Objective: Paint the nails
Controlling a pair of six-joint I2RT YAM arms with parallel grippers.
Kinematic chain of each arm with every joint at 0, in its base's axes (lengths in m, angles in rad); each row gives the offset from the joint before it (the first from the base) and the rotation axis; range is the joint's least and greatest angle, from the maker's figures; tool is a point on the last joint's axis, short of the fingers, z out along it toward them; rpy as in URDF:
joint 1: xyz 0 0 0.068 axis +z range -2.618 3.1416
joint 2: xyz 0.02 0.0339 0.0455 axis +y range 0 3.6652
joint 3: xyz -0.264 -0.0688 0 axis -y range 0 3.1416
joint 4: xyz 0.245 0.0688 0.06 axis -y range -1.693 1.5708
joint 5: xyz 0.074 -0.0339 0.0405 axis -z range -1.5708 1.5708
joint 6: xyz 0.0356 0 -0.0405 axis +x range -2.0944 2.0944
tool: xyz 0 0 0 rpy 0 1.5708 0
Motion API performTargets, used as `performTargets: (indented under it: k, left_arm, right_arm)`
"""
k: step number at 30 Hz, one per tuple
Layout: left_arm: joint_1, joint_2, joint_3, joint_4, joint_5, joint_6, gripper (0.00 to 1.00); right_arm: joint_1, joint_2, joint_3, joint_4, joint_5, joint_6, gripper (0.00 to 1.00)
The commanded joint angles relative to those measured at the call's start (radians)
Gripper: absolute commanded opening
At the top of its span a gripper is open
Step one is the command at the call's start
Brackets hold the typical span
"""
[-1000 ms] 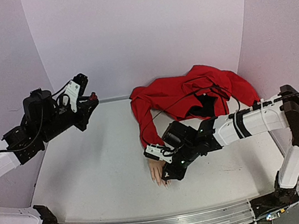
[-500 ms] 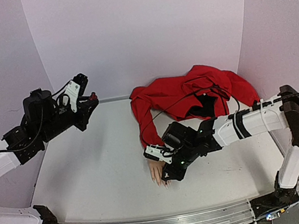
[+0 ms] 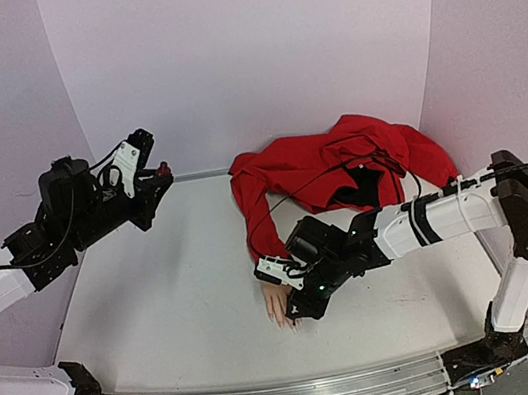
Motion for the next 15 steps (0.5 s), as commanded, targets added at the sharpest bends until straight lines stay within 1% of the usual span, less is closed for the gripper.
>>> performTargets:
  k: [1,15]
  left_arm:
    - [0.005,-0.03,0.003,0.072,0.004,0.001,0.0]
    - [0.005,-0.031,0.003,0.071,0.008,0.003,0.0]
  right_arm:
    - [0.007,0.006,0.0,-0.011,0.005,0.005,0.0]
    - [0.009,0.015,0.004,0.017,0.001,0.008,0.0]
